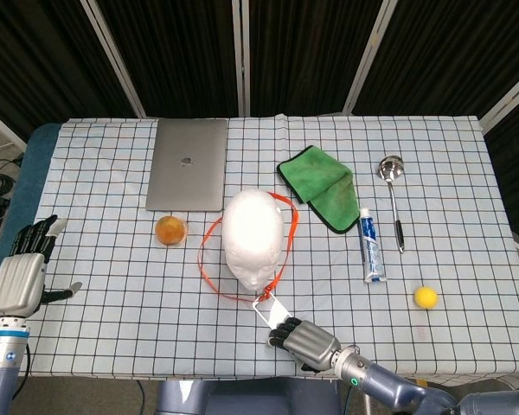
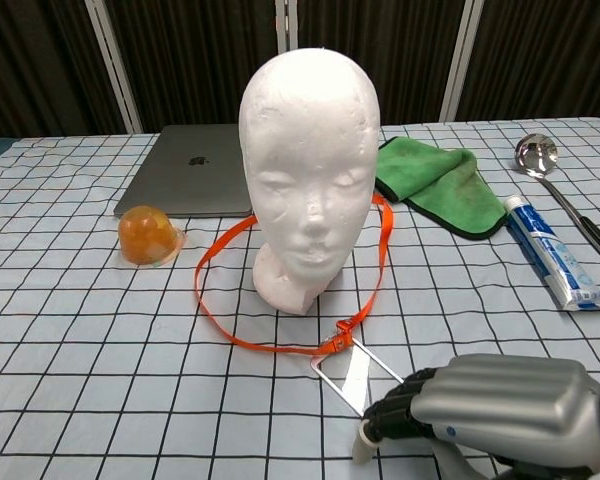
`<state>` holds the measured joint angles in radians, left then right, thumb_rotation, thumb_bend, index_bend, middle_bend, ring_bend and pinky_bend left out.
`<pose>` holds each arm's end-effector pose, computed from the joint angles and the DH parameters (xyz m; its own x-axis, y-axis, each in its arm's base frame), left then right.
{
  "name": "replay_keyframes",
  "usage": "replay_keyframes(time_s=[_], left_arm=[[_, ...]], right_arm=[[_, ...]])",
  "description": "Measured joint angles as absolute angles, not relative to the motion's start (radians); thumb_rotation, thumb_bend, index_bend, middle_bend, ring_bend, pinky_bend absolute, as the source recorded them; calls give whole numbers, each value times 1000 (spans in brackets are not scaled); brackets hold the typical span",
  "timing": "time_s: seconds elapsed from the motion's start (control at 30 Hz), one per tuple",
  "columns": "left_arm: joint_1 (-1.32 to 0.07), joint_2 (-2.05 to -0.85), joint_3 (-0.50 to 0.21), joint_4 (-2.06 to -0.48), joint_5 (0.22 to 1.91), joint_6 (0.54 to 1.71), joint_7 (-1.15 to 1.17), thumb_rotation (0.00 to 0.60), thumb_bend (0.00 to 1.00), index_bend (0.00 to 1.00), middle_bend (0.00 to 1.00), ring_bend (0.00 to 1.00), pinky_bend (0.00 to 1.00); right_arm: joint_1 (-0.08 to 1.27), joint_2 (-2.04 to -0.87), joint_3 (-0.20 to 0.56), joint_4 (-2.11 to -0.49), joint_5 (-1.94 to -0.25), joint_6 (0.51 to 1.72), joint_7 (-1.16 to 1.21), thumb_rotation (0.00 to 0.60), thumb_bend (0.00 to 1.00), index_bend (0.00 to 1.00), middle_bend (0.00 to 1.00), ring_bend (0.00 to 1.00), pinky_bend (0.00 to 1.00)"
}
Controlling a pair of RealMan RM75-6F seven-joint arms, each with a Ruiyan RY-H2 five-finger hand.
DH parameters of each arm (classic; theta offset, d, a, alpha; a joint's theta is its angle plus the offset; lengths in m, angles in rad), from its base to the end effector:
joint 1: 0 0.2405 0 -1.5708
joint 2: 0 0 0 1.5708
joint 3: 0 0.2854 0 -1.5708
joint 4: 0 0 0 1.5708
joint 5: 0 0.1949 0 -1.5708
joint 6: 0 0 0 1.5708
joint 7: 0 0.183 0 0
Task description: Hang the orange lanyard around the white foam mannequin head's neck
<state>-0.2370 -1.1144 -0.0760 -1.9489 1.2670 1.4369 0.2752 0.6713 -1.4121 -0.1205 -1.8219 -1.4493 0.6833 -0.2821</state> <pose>-0.2679 0.2597 0.1642 0.3225 0.0557 0.9449 0.9457 0.0241 -0.3241 -0.1625 -0.2239 -0.0623 0.6139 -0.5897 0.5247 -0.7229 -0.6871 0.0735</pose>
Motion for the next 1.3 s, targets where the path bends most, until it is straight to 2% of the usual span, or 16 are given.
replay_keyframes(time_s=[0.3,0.6,0.77,1.03,1.3], left_arm=[[-233,-1117,-81,-1949,1266,1431,279,600,51,0,0,0,0],[-230,-1115,-87,-1949,1267,1427,276,600,50,0,0,0,0],[-229,-1117,-88,-1950,1270,1427,281,600,50,0,0,0,0],[-227,-1118,-91,-1950,1269,1423,283,600,51,0,0,0,0],[-227,-1117,-93,-1947,1268,1413,278,600,51,0,0,0,0]], right_arm=[[682,-1377,-124,-1867,-1453,671,-184,600,1000,261,284,212,226],[693,-1338,-111,-1890,-1459,679,-115,600,1000,262,285,213,226],[685,-1347,-88,-1870,-1502,740,-73,600,1000,262,278,213,224],[684,-1388,-71,-1802,-1504,757,-76,600,1000,262,276,213,224],[680,-1393,-109,-1776,-1513,748,-116,600,1000,262,277,213,225]])
